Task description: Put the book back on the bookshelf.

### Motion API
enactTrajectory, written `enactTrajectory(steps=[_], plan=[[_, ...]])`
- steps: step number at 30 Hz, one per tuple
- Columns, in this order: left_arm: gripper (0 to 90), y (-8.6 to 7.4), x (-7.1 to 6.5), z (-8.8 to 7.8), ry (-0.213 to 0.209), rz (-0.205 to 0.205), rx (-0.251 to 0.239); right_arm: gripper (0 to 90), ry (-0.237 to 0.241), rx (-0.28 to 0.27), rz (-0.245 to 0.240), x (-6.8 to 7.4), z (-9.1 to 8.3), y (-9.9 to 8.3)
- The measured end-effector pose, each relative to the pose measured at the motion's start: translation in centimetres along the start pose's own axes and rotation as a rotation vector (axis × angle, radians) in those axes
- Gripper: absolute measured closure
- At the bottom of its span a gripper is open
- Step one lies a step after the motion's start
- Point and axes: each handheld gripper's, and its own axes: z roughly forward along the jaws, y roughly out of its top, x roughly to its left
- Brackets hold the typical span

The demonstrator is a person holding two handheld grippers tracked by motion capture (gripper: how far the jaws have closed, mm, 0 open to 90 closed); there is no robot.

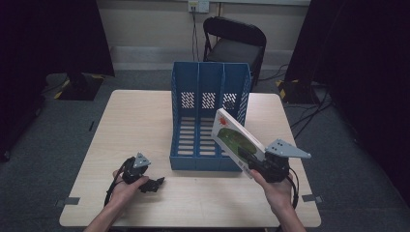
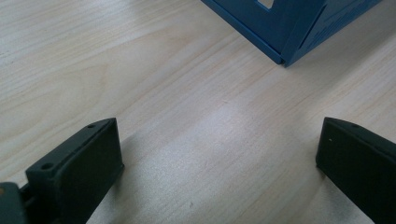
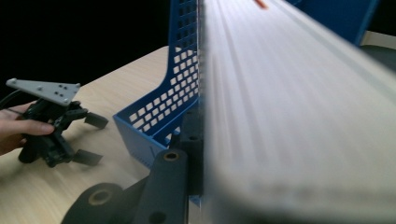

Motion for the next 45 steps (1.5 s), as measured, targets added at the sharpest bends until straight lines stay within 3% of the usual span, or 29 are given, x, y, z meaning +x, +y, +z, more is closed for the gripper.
enactTrajectory(steps=[18, 29, 33, 45], plan=[[0.0, 0.0, 0.0, 0.0, -0.002, -0.001, 0.000, 76.6, -0.185, 0.027, 0.068, -1.7, 1.7, 0.7], [0.0, 0.0, 0.0, 0.0, -0.002, -0.001, -0.001, 76.5, -0.294, 0.030, 0.119, -1.9, 4.8, 1.0], [0.0, 0.0, 0.0, 0.0, -0.002, 0.002, -0.001, 76.6, -0.362, 0.015, 0.125, -1.7, 6.3, 1.2], [0.0, 0.0, 0.0, 0.0, -0.003, 0.001, -0.003, 76.6, -0.430, 0.023, 0.124, -1.3, 9.8, 1.0]])
